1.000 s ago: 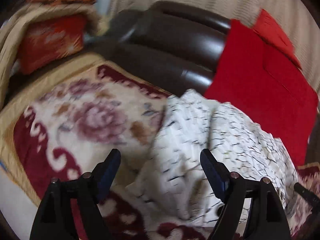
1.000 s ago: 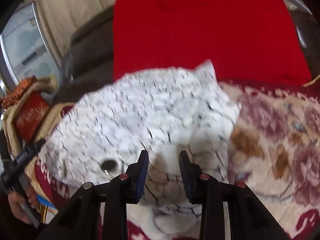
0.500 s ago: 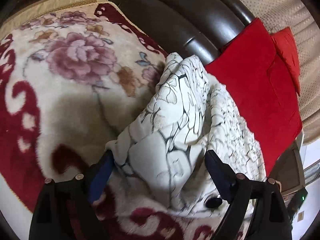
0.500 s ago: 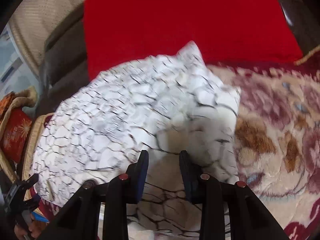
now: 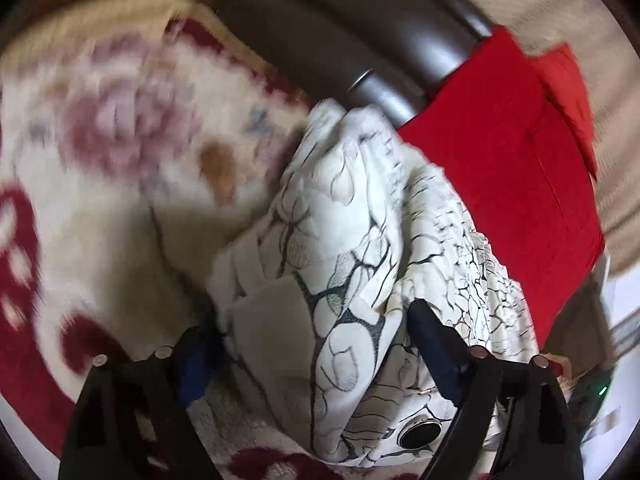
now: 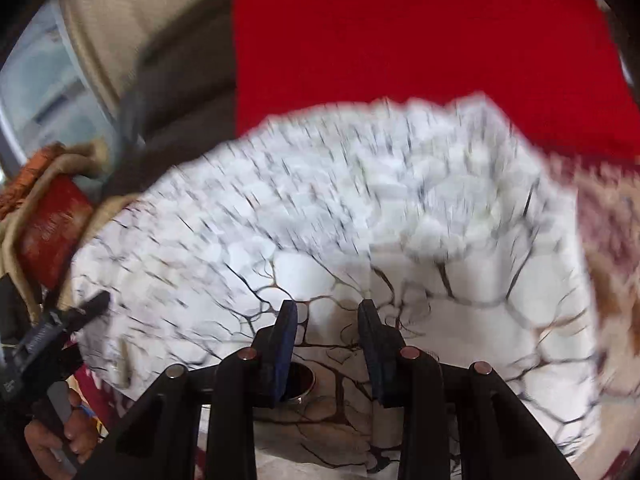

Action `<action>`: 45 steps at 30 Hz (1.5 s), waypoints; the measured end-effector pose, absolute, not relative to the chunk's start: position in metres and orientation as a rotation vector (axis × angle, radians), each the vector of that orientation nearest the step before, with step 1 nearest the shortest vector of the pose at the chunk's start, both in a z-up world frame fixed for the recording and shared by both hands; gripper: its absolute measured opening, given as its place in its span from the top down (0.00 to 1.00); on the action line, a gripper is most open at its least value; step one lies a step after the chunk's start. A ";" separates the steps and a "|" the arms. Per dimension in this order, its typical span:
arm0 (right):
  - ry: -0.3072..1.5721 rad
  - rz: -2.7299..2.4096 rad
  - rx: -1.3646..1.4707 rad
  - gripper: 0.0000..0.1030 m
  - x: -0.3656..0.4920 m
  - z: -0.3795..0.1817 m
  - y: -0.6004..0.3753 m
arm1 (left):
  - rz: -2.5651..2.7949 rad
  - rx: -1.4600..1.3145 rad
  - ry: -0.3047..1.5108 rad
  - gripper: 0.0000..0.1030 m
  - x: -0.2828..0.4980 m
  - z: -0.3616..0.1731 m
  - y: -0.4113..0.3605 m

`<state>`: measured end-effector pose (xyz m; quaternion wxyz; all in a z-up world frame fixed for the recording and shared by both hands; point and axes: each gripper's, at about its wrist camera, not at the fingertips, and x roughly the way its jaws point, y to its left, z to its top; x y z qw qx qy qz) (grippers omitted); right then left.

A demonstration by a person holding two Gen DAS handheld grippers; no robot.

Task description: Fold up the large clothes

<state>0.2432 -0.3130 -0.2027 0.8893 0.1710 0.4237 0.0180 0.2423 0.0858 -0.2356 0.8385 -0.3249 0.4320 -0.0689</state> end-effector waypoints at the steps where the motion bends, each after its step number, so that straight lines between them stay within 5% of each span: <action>1: 0.877 0.042 0.374 0.66 0.243 -0.203 -0.315 | -0.151 -0.711 0.918 0.14 0.242 -0.238 0.087; 7: 0.816 0.064 0.362 0.65 0.239 -0.188 -0.310 | -0.172 -0.617 0.865 0.25 0.243 -0.223 0.071; 13: 0.702 0.181 0.316 0.65 0.239 -0.161 -0.281 | -0.156 -0.629 0.892 0.21 0.249 -0.227 0.068; 18: 0.849 0.195 0.329 0.65 0.270 -0.188 -0.260 | -0.202 -0.660 0.887 0.20 0.258 -0.231 0.070; 23: 0.921 0.198 0.393 0.65 0.286 -0.201 -0.263 | -0.223 -0.672 0.846 0.40 0.259 -0.228 0.072; 27: 0.894 0.232 0.424 0.65 0.287 -0.191 -0.262 | -0.203 -0.605 0.804 0.38 0.261 -0.217 0.059; 30: 0.843 0.231 0.423 0.65 0.291 -0.177 -0.256 | -0.190 -0.576 0.806 0.21 0.265 -0.214 0.049; 35: 0.767 0.070 0.389 0.65 0.298 -0.162 -0.274 | -0.183 -0.595 0.823 0.23 0.275 -0.220 0.052; 36: 0.764 0.039 0.395 0.65 0.298 -0.163 -0.283 | -0.173 -0.589 0.830 0.35 0.277 -0.221 0.053; 39: 0.770 -0.064 0.395 0.65 0.295 -0.166 -0.310 | -0.184 -0.591 0.834 0.47 0.283 -0.223 0.053; 43: 0.818 -0.143 0.449 0.65 0.284 -0.180 -0.347 | -0.180 -0.569 0.807 0.48 0.285 -0.217 0.047; 45: 0.894 -0.166 0.488 0.70 0.275 -0.200 -0.364 | -0.172 -0.564 0.810 0.34 0.287 -0.216 0.045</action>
